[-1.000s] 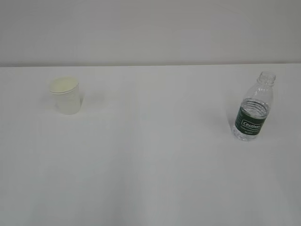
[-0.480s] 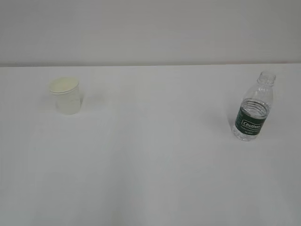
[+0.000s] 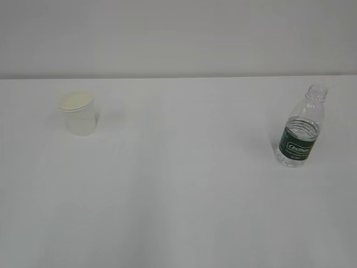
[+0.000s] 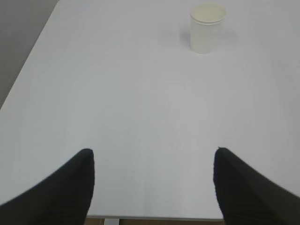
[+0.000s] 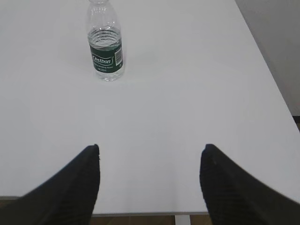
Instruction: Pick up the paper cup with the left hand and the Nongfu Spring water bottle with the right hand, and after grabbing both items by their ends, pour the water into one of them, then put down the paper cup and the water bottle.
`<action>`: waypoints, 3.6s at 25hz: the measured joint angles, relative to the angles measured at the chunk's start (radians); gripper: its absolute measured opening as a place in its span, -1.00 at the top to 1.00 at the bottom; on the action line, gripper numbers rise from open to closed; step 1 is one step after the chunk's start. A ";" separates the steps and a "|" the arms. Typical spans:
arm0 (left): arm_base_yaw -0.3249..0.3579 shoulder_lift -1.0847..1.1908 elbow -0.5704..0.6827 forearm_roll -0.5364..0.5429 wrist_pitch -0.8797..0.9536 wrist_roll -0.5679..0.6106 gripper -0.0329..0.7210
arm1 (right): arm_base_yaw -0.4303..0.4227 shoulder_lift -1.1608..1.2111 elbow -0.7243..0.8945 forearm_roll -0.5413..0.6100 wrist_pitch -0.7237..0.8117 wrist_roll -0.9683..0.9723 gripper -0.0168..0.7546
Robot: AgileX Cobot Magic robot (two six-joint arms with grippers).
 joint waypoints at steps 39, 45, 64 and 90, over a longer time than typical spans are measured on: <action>-0.002 0.168 -0.070 -0.029 -0.020 0.000 -0.60 | 0.000 0.154 -0.062 0.066 -0.061 -0.041 -0.65; -0.015 0.226 -0.070 -0.051 -0.022 0.000 -0.59 | 0.000 0.233 -0.090 0.067 -0.095 -0.053 -0.64; -0.039 0.618 -0.118 -0.079 -0.439 0.011 -0.59 | 0.000 0.403 -0.090 0.131 -0.291 -0.138 -0.62; -0.039 1.088 -0.118 -0.118 -0.832 0.056 -0.54 | 0.000 0.794 -0.072 0.159 -0.782 -0.191 -0.59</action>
